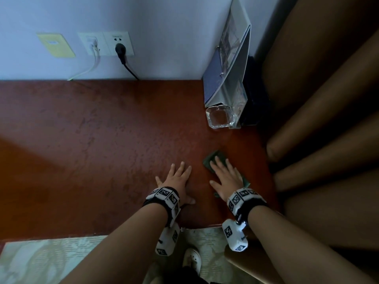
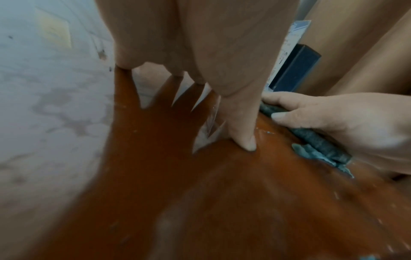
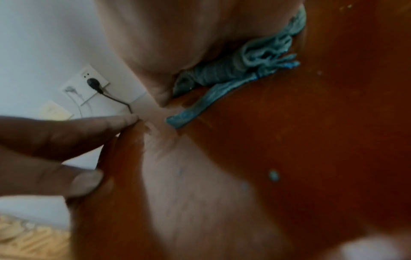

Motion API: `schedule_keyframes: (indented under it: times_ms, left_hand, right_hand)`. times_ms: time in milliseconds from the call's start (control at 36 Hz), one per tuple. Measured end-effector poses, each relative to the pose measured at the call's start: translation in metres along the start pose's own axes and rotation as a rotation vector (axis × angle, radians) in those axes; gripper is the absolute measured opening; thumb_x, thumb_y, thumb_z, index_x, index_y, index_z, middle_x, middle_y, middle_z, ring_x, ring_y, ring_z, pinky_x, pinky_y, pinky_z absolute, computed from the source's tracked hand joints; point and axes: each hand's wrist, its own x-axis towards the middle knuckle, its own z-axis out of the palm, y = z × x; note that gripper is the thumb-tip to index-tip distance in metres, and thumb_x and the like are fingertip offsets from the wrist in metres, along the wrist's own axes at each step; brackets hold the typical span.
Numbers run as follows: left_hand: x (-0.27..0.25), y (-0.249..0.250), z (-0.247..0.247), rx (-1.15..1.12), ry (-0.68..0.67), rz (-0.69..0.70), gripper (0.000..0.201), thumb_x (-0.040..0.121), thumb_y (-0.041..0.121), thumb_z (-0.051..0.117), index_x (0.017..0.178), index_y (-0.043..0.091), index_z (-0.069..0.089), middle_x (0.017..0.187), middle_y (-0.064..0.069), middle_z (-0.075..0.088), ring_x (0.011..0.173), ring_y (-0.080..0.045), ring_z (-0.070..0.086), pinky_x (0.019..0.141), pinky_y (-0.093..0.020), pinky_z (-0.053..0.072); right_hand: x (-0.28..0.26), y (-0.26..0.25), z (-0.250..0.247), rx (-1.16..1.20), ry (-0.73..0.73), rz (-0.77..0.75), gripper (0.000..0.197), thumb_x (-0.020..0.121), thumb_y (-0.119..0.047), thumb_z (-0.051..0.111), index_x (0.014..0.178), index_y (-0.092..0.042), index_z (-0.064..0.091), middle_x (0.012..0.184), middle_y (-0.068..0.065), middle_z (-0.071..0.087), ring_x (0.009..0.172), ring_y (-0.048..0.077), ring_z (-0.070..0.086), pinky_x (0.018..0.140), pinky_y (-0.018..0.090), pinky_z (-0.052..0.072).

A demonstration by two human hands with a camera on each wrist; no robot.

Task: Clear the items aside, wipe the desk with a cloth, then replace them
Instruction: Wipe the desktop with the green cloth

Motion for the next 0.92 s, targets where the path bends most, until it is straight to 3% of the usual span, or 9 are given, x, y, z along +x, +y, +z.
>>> schedule_keyframes:
  times_ms: [194, 333, 444, 528, 583, 667, 750, 833, 917]
  left_hand:
    - [-0.013, -0.007, 0.009, 0.057, -0.011, 0.033, 0.108, 0.088, 0.052, 0.067, 0.157, 0.031, -0.013, 0.163, 0.011, -0.024, 0.151, -0.021, -0.02, 0.116, -0.067, -0.001]
    - [-0.023, -0.009, 0.015, 0.095, -0.036, 0.061, 0.113, 0.085, 0.047, 0.073, 0.158, 0.028, -0.012, 0.163, 0.009, -0.024, 0.15, -0.022, -0.021, 0.117, -0.064, 0.0]
    - [-0.029, -0.013, 0.02, 0.128, -0.05, 0.083, 0.121, 0.079, 0.046, 0.078, 0.158, 0.028, -0.012, 0.163, 0.009, -0.024, 0.15, -0.022, -0.021, 0.117, -0.064, 0.001]
    - [-0.032, -0.014, 0.021, 0.136, -0.06, 0.099, 0.123, 0.077, 0.046, 0.08, 0.157, 0.029, -0.012, 0.163, 0.009, -0.023, 0.15, -0.021, -0.021, 0.117, -0.064, 0.001]
    - [-0.032, -0.014, 0.019, 0.14, -0.073, 0.102, 0.123, 0.077, 0.044, 0.081, 0.157, 0.029, -0.011, 0.163, 0.01, -0.024, 0.15, -0.021, -0.021, 0.116, -0.065, 0.001]
    - [-0.032, -0.012, 0.017, 0.153, -0.093, 0.09, 0.124, 0.077, 0.043, 0.082, 0.157, 0.031, -0.013, 0.162, 0.011, -0.025, 0.15, -0.02, -0.021, 0.117, -0.065, 0.003]
    - [-0.031, -0.011, 0.02, 0.166, -0.082, 0.08, 0.126, 0.077, 0.044, 0.082, 0.156, 0.032, -0.015, 0.162, 0.012, -0.026, 0.15, -0.02, -0.022, 0.118, -0.064, 0.003]
    - [-0.03, -0.011, 0.022, 0.165, -0.06, 0.079, 0.126, 0.076, 0.046, 0.081, 0.156, 0.033, -0.015, 0.161, 0.013, -0.027, 0.15, -0.02, -0.022, 0.118, -0.063, 0.002]
    - [-0.029, -0.014, 0.024, 0.158, -0.048, 0.084, 0.126, 0.076, 0.047, 0.081, 0.156, 0.034, -0.015, 0.161, 0.013, -0.026, 0.15, -0.019, -0.022, 0.118, -0.063, 0.001]
  right_hand:
    - [-0.034, -0.02, 0.024, 0.027, 0.017, -0.21, 0.056, 0.1, -0.031, 0.041, 0.148, -0.043, 0.016, 0.149, -0.029, -0.008, 0.145, 0.008, -0.009, 0.116, 0.035, -0.002]
    - [-0.052, -0.027, 0.031, 0.08, 0.009, -0.305, 0.06, 0.095, -0.008, 0.046, 0.145, -0.04, 0.032, 0.148, -0.031, 0.003, 0.137, -0.002, -0.007, 0.113, 0.028, -0.001]
    - [-0.064, -0.021, 0.038, 0.233, 0.049, -0.358, 0.057, 0.091, 0.007, 0.045, 0.135, -0.029, 0.052, 0.147, -0.02, 0.029, 0.139, 0.002, 0.011, 0.111, 0.011, 0.0]
    - [-0.063, -0.01, 0.038, 0.42, -0.117, -0.268, 0.054, 0.09, 0.011, 0.044, 0.13, -0.023, 0.055, 0.148, 0.0, 0.039, 0.139, 0.011, 0.022, 0.116, 0.018, 0.009]
    - [-0.065, -0.004, 0.029, 0.588, -0.17, -0.19, 0.049, 0.093, 0.006, 0.046, 0.124, -0.029, 0.06, 0.144, 0.001, 0.046, 0.137, 0.013, 0.033, 0.117, 0.025, 0.02]
    - [-0.077, 0.005, 0.009, 0.705, 0.024, -0.07, 0.046, 0.09, 0.017, 0.039, 0.122, -0.007, 0.063, 0.128, 0.002, 0.054, 0.121, 0.012, 0.046, 0.098, 0.002, 0.03]
    - [-0.085, 0.029, -0.007, 0.853, 0.292, 0.051, 0.052, 0.083, 0.027, 0.032, 0.121, 0.005, 0.06, 0.132, 0.006, 0.051, 0.124, 0.016, 0.046, 0.094, -0.003, 0.027]
    - [-0.08, 0.063, -0.003, 0.695, 0.468, 0.189, 0.057, 0.086, 0.021, 0.033, 0.129, -0.007, 0.057, 0.14, 0.002, 0.047, 0.13, 0.013, 0.041, 0.106, 0.008, 0.023]
    - [-0.073, 0.081, 0.007, 0.433, 0.354, 0.296, 0.05, 0.095, 0.002, 0.042, 0.144, -0.009, 0.039, 0.155, 0.005, 0.026, 0.143, 0.027, 0.024, 0.116, 0.03, 0.018]
